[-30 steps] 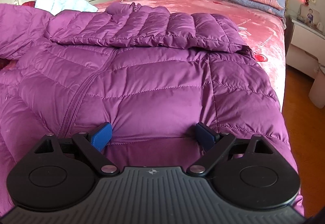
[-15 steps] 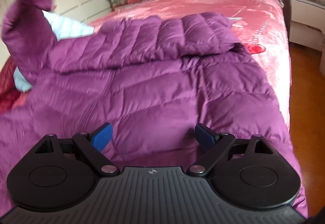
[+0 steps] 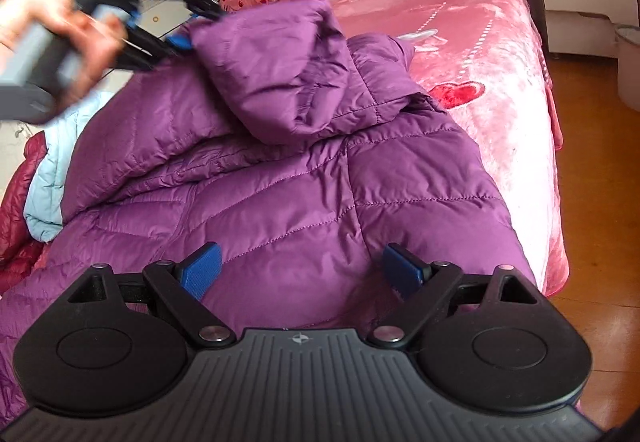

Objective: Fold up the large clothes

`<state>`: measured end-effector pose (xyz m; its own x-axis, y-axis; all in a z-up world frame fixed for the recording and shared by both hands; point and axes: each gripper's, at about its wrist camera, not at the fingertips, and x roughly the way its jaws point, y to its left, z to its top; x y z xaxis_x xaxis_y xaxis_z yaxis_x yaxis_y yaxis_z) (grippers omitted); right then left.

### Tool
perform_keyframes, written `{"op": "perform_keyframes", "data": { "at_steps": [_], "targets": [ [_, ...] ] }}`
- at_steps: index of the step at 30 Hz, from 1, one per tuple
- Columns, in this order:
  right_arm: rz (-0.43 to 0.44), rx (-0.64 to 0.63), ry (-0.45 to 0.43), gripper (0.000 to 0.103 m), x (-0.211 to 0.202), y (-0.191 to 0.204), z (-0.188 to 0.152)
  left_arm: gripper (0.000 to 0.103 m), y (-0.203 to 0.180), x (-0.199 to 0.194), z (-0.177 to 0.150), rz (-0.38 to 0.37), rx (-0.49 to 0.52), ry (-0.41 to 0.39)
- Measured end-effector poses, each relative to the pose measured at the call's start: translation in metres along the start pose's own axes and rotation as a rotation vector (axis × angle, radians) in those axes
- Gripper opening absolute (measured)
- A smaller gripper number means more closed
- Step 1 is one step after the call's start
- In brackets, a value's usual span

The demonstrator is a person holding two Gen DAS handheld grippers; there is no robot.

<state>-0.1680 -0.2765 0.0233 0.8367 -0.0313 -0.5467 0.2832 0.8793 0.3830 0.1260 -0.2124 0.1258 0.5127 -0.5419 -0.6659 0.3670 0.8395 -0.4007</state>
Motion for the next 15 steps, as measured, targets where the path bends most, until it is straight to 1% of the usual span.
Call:
{"op": "perform_keyframes", "data": {
  "at_steps": [1,2,3,5,6,8,9,10,12,15],
  "targets": [
    [0.001,-0.002,0.002,0.103,0.003,0.000,0.001,0.046,0.001,0.000,0.000,-0.013,0.003,0.007],
    [0.003,-0.005,0.002,0.103,0.005,-0.001,0.004,0.056,-0.001,0.000,0.002,-0.028,0.008,0.018],
    [0.006,-0.007,0.001,0.103,0.006,-0.001,0.004,0.060,-0.002,-0.005,0.002,-0.046,0.019,0.027],
    [0.017,0.006,-0.001,0.103,0.008,-0.002,0.007,0.076,-0.005,-0.022,0.002,-0.072,0.056,0.030],
    [0.024,0.020,-0.001,0.103,0.009,-0.004,0.008,0.081,-0.006,-0.032,0.003,-0.087,0.077,0.020],
    [0.040,0.042,-0.005,0.103,0.013,-0.007,0.012,0.085,-0.006,-0.056,0.005,-0.109,0.117,-0.009],
    [0.049,0.052,-0.009,0.103,0.014,-0.008,0.014,0.089,-0.003,-0.066,0.005,-0.114,0.133,-0.026],
    [0.057,0.059,-0.015,0.103,0.015,-0.010,0.015,0.090,0.001,-0.079,0.006,-0.114,0.151,-0.049],
    [0.070,0.077,-0.040,0.103,0.015,-0.014,0.021,0.091,0.017,-0.099,0.006,-0.078,0.179,-0.096],
    [0.103,0.135,-0.091,0.103,0.014,-0.022,0.030,0.091,0.050,-0.111,0.006,0.045,0.195,-0.149]
  ]
}}
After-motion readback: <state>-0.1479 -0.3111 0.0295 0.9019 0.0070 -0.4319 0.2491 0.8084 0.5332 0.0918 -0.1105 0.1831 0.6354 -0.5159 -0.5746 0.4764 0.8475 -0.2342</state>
